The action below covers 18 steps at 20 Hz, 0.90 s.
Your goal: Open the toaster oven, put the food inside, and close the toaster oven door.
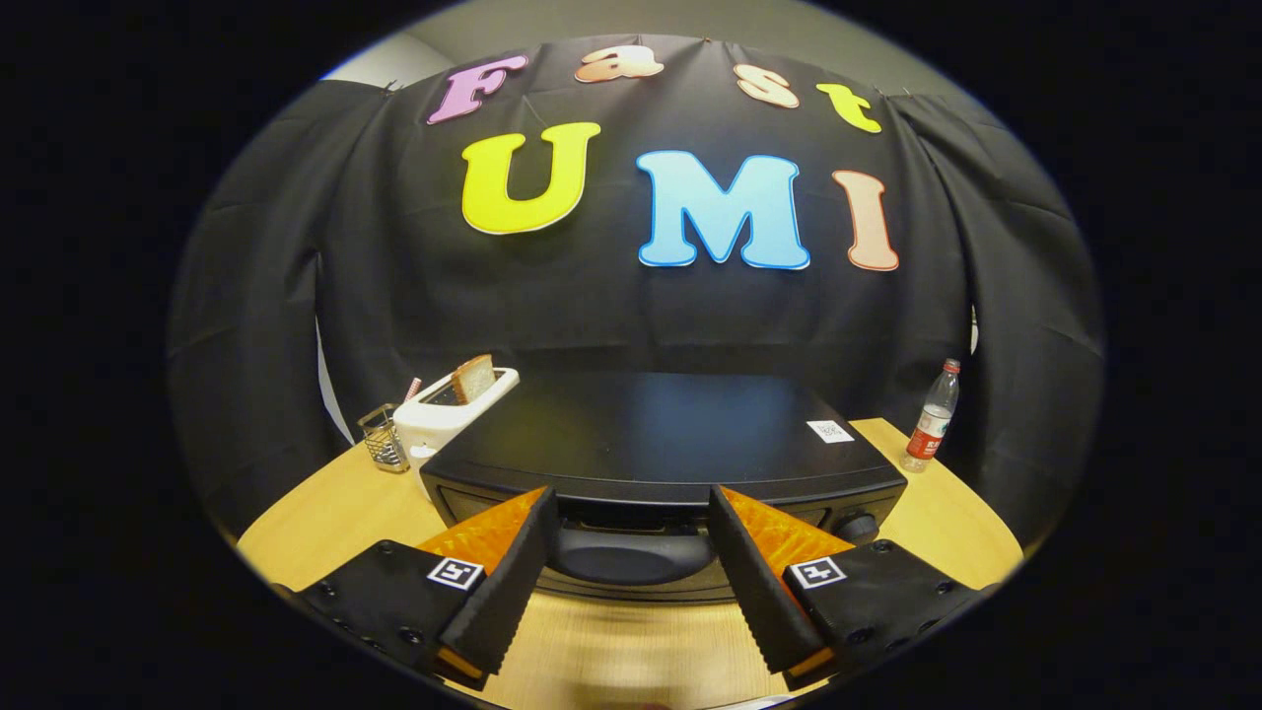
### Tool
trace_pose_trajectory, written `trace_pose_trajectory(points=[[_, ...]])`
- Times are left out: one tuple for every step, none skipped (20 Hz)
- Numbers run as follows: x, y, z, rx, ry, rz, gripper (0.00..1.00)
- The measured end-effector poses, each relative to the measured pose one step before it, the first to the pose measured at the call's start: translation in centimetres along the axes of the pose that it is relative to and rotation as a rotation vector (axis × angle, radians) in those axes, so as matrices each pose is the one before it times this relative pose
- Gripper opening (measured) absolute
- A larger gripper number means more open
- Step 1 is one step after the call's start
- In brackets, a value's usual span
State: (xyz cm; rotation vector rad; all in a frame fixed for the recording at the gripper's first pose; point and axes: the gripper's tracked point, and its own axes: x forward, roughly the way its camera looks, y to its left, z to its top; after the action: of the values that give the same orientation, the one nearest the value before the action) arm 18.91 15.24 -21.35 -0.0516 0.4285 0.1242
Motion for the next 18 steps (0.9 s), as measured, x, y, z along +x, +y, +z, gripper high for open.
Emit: trace_pose_trajectory(points=[[0.313, -0.037, -0.388, -0.00107, 0.01385, -0.00908, 0.97], [0.031, 0.252, -0.010, 0.00691, -0.00786, 0.00045, 0.97], [0.352, -0.103, -0.041, 0.00584, -0.00457, -0.00770, 0.97], [-0.034, 0.123, -0.082, 0.00729, 0.00635, -0.00093, 0.97], [-0.177, -0.037, 0.299, 0.00836, -0.01189, -0.00509, 0.97], [-0.003, 0.049, -0.279, 0.00353, 0.00381, -0.00107, 0.98], [-0.118, 0.082, 0.107, 0.00016, -0.00566, 0.00116, 0.97], [-0.109, 0.022, -0.252, -0.00105, 0.00492, 0.00313, 0.97], [-0.239, 0.025, -0.033, -0.00216, -0.00098, 0.00309, 0.97], [-0.314, -0.042, -0.290, -0.00229, 0.00414, 0.00315, 0.97], [-0.398, 0.025, -0.155, -0.00347, 0.00051, 0.00268, 0.97], [-0.452, 0.081, -0.344, -0.00406, 0.00218, 0.00244, 0.97], [-0.449, 0.011, -0.237, -0.00239, 0.00194, 0.00184, 0.97], [-0.489, 0.032, -0.499, -0.00070, 0.00454, 0.00267, 0.97], [-0.402, 0.042, -0.309, -0.00146, 0.00428, 0.00264, 0.97], [-0.392, 0.076, -0.429, -0.00167, 0.00468, 0.00360, 0.97], [-0.380, 0.046, -0.341, -0.00138, 0.00560, 0.00484, 0.97], [-0.327, 0.114, -0.491, -0.00233, 0.00692, 0.00512, 0.97]])
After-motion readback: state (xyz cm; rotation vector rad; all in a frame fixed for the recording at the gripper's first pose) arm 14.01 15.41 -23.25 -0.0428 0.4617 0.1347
